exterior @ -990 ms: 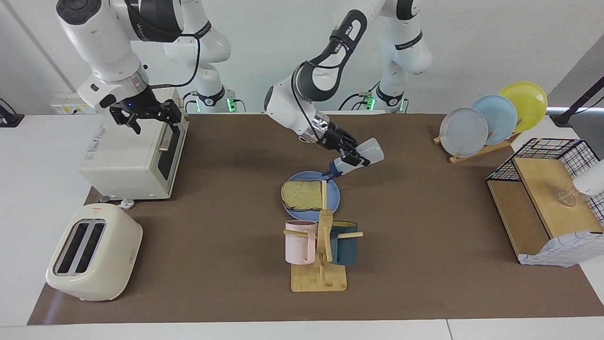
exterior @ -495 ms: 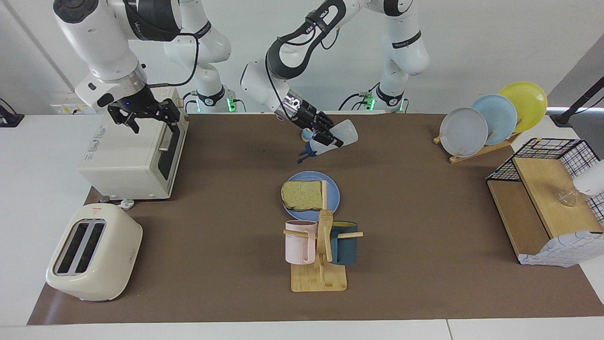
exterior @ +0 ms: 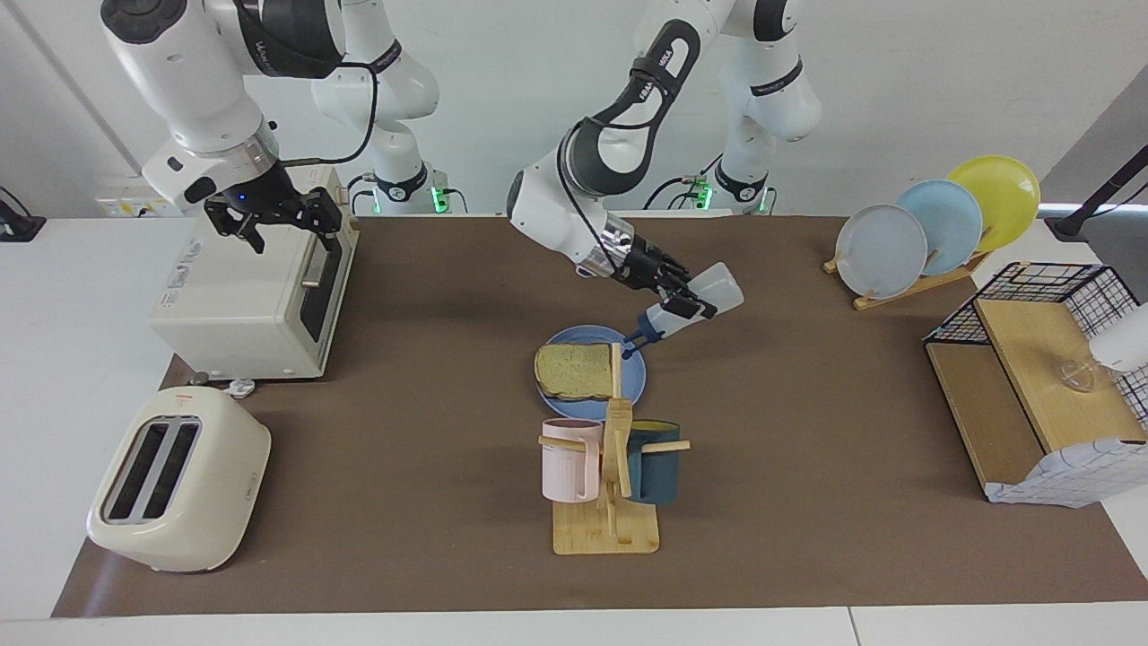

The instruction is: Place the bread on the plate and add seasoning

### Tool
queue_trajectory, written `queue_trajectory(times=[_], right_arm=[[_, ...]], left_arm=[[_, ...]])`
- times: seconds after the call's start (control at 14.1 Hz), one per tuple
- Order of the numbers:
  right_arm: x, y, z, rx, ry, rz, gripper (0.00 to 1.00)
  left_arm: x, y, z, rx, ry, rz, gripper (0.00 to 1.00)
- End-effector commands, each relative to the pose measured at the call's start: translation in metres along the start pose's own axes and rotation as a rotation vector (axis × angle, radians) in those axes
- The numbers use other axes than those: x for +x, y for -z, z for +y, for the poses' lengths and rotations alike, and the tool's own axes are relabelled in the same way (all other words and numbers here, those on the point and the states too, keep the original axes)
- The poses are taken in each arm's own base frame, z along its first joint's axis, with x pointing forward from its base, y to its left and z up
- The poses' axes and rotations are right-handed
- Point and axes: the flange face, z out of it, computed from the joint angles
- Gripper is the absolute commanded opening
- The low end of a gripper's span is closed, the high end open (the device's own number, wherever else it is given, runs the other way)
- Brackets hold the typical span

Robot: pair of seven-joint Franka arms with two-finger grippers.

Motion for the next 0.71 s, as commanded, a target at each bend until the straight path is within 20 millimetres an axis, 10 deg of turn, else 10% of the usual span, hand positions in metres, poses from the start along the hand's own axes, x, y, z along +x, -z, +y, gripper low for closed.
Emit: queue_trajectory(times=[0.0, 0.21, 0.64], right_arm=[[-0.003, 0.004, 0.001, -0.003, 0.014, -0.009, 1.00], [-0.003, 0.004, 0.001, -0.003, 0.014, -0.009, 1.00], [-0.003, 0.004, 0.001, -0.003, 0.014, -0.009, 1.00]], left_arm=[[-0.003, -0.011, -0.016, 0.017, 0.023, -0.009, 0.00], [0.003, 0.001, -0.005, 0.020, 0.006, -0.006, 0.00], [0.023, 0.095, 0.079, 0.038, -0.098, 0.056, 0.00]])
